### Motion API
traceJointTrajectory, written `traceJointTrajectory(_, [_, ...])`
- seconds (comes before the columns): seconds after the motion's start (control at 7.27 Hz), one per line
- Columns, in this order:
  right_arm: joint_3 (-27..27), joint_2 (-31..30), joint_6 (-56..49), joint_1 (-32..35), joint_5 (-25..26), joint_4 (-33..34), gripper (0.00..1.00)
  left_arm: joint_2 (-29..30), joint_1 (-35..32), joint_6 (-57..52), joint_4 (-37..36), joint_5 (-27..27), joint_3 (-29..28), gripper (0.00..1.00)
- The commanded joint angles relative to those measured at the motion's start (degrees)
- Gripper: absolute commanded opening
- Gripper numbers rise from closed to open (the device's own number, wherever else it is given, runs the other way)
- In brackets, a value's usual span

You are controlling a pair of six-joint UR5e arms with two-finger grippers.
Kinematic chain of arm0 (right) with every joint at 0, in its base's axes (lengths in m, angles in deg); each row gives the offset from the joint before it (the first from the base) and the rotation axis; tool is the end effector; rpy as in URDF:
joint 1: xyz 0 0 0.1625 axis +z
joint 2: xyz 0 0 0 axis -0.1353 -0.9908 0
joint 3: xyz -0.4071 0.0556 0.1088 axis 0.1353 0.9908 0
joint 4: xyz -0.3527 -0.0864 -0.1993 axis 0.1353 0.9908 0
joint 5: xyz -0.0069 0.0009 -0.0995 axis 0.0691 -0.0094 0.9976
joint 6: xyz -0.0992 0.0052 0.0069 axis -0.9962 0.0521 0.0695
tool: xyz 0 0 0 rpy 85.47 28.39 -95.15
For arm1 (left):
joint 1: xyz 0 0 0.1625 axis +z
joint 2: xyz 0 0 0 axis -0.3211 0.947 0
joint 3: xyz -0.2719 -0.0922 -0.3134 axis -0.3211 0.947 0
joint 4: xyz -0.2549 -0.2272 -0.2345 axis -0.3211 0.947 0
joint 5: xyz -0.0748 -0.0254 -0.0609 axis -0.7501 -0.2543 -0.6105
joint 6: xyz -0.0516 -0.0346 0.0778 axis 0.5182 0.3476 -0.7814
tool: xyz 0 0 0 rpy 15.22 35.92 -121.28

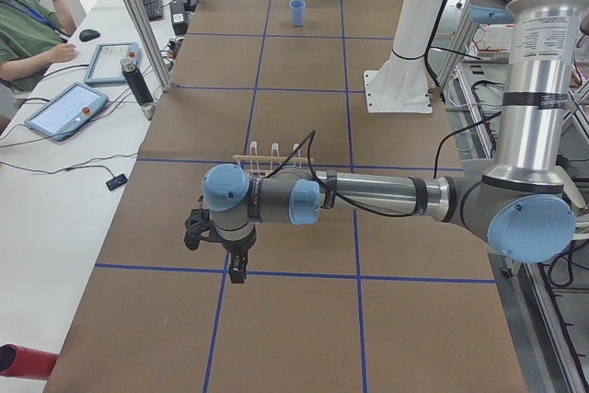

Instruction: Hang cup on cup holder

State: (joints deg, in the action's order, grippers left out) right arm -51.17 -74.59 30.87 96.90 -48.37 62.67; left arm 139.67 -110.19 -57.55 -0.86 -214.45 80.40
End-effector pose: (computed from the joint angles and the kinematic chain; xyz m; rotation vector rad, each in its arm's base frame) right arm 0.0571 -0.4940 0.6111 -0.0254 -0.7605 0.0315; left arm -0.0774 -0.5075 0.6334 0.0321 0.7645 -0.0239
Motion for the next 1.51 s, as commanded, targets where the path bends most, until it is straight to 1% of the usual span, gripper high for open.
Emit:
traceJointTrajectory(0.0, [-0.06,0.04,-0.1,-0.09,0.35,-0.95,1.0,-0.14,-0.04,0.0,0.01,-0.04,0.14,0.99])
traceJointTrajectory(0.96, [-0.23,0.04,-0.45,-0.18,0.27,-1.32,1.0,-0.15,0.05,0.09,0.01,-0.04,0.41,0.99])
traceJointTrajectory(1.1, [-1.02,0.3,-0.11,-0.35,0.09,-1.4,1.0,-0.32,0.05,0.09,0.01,-0.13,0.67,0.99])
traceJointTrajectory(1.24, [-0.68,0.82,0.42,-1.92,0.61,-1.49,1.0,-0.32,0.05,0.52,-0.17,0.13,1.45,0.99])
traceJointTrajectory(1.38, [-0.93,3.0,0.34,-2.02,0.36,-1.93,1.0,0.03,0.05,0.53,-0.17,0.31,1.46,0.99])
